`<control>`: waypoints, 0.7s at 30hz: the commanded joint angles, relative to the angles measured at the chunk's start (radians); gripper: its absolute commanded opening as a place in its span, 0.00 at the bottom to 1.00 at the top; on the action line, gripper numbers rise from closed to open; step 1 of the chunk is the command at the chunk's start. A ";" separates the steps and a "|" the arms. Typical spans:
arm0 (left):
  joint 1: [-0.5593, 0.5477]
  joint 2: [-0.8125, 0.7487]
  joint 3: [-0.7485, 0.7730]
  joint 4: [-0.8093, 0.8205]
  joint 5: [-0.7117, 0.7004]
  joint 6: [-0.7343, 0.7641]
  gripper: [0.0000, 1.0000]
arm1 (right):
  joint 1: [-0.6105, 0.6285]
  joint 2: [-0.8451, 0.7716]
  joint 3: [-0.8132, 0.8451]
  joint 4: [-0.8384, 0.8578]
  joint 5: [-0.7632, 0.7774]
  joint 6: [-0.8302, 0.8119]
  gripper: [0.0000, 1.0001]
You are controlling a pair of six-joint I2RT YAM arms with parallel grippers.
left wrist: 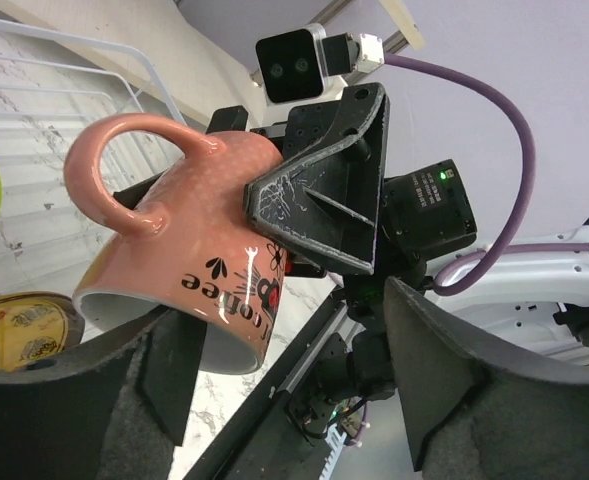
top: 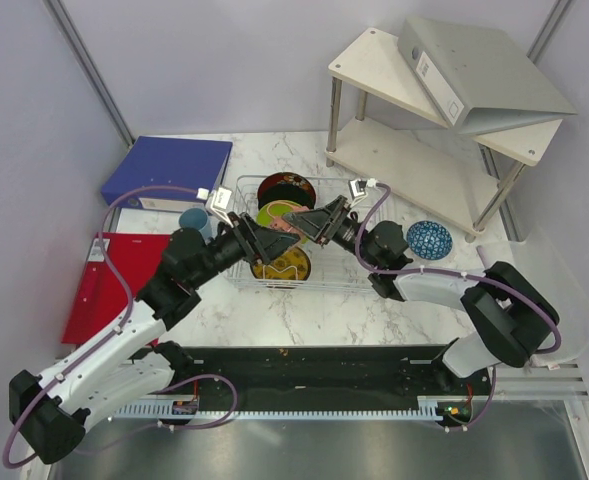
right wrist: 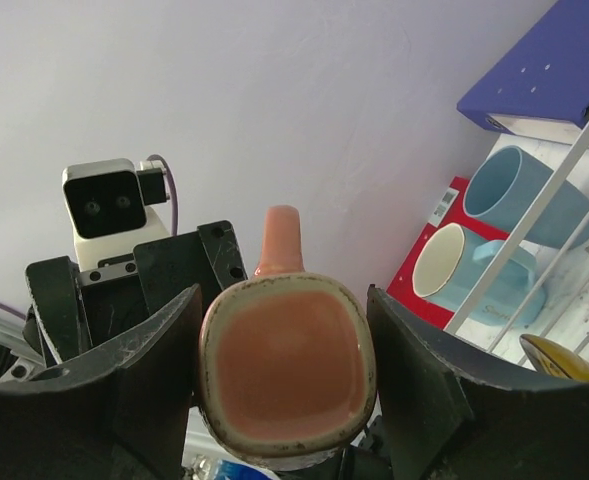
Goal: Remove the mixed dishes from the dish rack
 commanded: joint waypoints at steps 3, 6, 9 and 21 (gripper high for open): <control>-0.042 0.039 0.042 0.082 -0.005 0.018 0.56 | 0.012 0.015 0.029 0.104 -0.001 -0.005 0.00; -0.043 0.036 0.034 0.082 -0.011 0.023 0.38 | 0.012 0.008 0.021 0.099 0.000 -0.006 0.00; -0.045 0.033 0.030 0.081 -0.009 0.030 0.15 | 0.011 -0.004 0.021 0.078 -0.009 -0.022 0.00; -0.045 0.041 0.211 -0.413 -0.210 0.202 0.02 | 0.015 -0.197 0.196 -0.745 0.098 -0.426 0.98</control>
